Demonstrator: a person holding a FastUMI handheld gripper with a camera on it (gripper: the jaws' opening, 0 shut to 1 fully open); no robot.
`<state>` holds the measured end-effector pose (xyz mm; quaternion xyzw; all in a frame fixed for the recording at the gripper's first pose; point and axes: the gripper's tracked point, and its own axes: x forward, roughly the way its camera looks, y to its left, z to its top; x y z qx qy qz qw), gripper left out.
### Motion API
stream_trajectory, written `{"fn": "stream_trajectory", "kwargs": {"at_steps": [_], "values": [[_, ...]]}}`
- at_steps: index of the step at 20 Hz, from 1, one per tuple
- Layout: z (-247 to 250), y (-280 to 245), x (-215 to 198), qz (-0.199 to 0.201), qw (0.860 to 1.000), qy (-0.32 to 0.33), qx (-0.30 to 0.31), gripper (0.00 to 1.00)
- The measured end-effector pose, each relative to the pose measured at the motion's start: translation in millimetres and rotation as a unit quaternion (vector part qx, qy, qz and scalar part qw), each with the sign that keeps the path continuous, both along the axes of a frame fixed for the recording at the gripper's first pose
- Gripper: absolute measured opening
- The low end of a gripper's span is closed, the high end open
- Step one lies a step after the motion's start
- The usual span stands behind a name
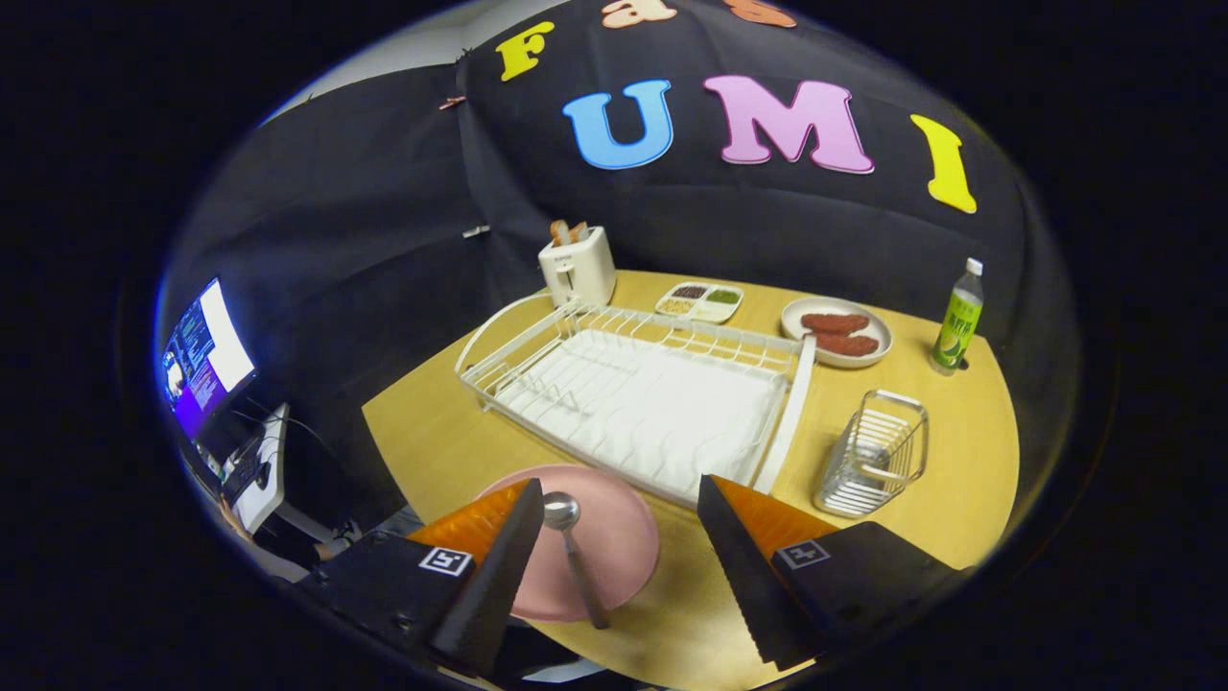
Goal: Take the plate from the dish rack, then take the spoon from the basket and place it into the plate.
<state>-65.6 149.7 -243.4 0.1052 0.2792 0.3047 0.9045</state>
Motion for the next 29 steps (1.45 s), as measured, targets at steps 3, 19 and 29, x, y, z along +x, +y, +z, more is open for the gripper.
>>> {"fn": "stream_trajectory", "kwargs": {"at_steps": [3, 19, 29], "values": [[32, -38, 33, -0.054, 0.998, -0.025, -0.004, 0.99], [127, -232, 66, -0.227, 0.965, -0.129, -0.036, 0.98], [127, -282, 56, -0.247, 0.957, -0.14, -0.066, 0.99]]}}
